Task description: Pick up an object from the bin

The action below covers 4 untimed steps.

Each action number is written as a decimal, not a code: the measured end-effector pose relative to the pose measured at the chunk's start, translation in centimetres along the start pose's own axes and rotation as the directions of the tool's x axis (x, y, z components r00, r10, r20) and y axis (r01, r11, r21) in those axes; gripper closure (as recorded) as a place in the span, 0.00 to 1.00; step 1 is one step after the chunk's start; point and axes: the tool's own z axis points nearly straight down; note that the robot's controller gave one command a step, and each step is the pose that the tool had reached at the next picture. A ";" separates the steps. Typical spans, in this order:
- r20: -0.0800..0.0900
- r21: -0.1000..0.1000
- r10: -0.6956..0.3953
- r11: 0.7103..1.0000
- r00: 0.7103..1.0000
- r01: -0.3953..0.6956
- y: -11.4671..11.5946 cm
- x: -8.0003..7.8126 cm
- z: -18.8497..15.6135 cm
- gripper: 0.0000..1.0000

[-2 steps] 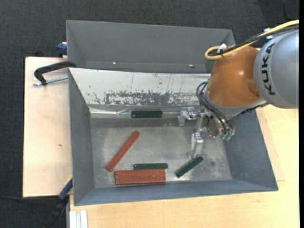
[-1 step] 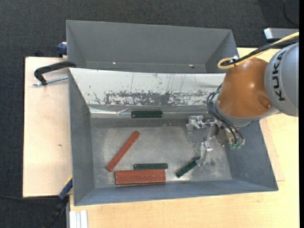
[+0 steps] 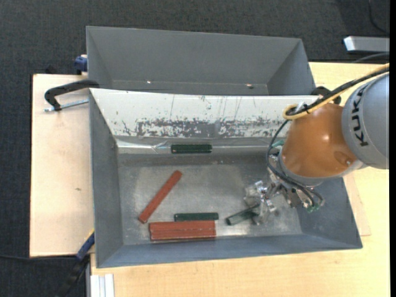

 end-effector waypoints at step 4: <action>0.005 0.002 0.046 0.999 0.999 -0.046 -1.0 -3.4 -21.2 1.00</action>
Offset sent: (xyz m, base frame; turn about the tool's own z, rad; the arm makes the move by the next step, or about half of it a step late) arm 0.0171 0.0007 0.1145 0.0370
